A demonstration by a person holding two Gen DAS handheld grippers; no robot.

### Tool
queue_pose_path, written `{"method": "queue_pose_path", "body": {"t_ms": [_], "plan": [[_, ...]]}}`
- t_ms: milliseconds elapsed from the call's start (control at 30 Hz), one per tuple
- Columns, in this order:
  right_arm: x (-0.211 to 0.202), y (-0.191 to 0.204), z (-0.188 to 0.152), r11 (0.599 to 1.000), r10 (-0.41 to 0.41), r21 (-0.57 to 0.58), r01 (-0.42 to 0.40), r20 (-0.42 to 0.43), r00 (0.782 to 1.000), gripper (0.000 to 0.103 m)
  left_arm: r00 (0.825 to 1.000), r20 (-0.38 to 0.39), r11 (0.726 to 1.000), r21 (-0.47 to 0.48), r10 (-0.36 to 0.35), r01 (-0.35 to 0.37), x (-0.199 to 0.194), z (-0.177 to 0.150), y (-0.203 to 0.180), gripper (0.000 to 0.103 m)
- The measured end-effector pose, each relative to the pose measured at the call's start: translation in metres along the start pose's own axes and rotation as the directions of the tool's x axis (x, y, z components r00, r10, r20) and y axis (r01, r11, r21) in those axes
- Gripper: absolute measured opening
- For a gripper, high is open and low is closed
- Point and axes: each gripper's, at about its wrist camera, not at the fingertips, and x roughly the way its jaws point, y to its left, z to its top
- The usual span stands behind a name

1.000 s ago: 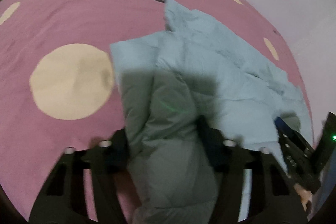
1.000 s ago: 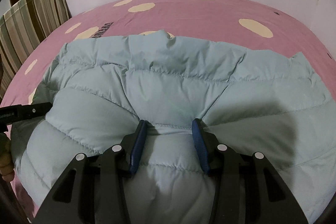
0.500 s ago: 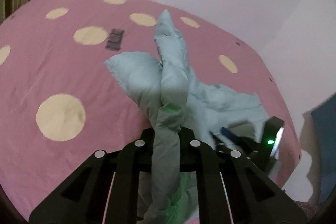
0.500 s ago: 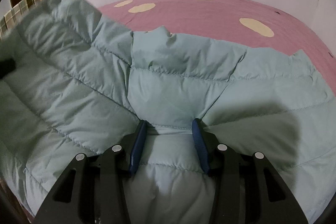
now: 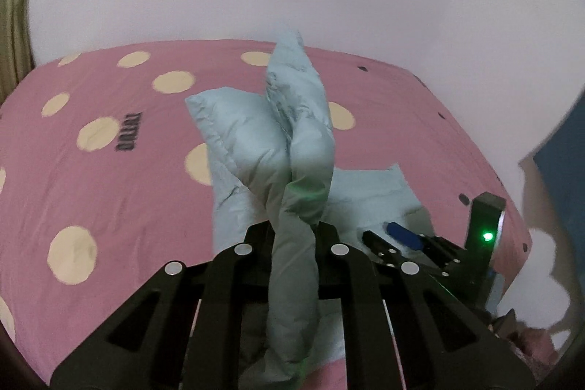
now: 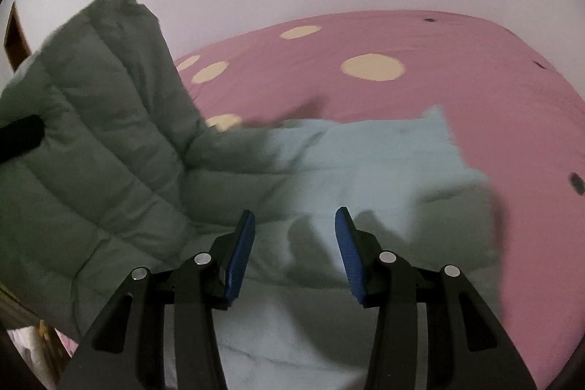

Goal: Fold large clothes

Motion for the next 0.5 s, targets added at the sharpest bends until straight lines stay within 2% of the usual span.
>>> {"method": "queue_pose_path", "body": {"t_ms": [133,233,500], "plan": [[-0.022,-0.036,-0.003,0.998,-0.03,0.052,0.028,0.024,0.999,0.046,1.0,-0.017,0.996,0.087,0.018,-0.016,0.027,0.008,-0.049,0.01],[-0.036,-0.062,-0.006,0.994,-0.053,0.099,0.049,0.041,0.998,0.046,0.999,-0.054,0.994,0.105,0.009,-0.003,0.052,0.007,-0.07,0.01],[-0.055,-0.117,-0.021,0.977,-0.104,0.193,0.091,0.054,0.993,0.046,0.984,-0.176,0.991,0.133,0.016,0.008,0.123,-0.031,-0.124,0.01]]}}
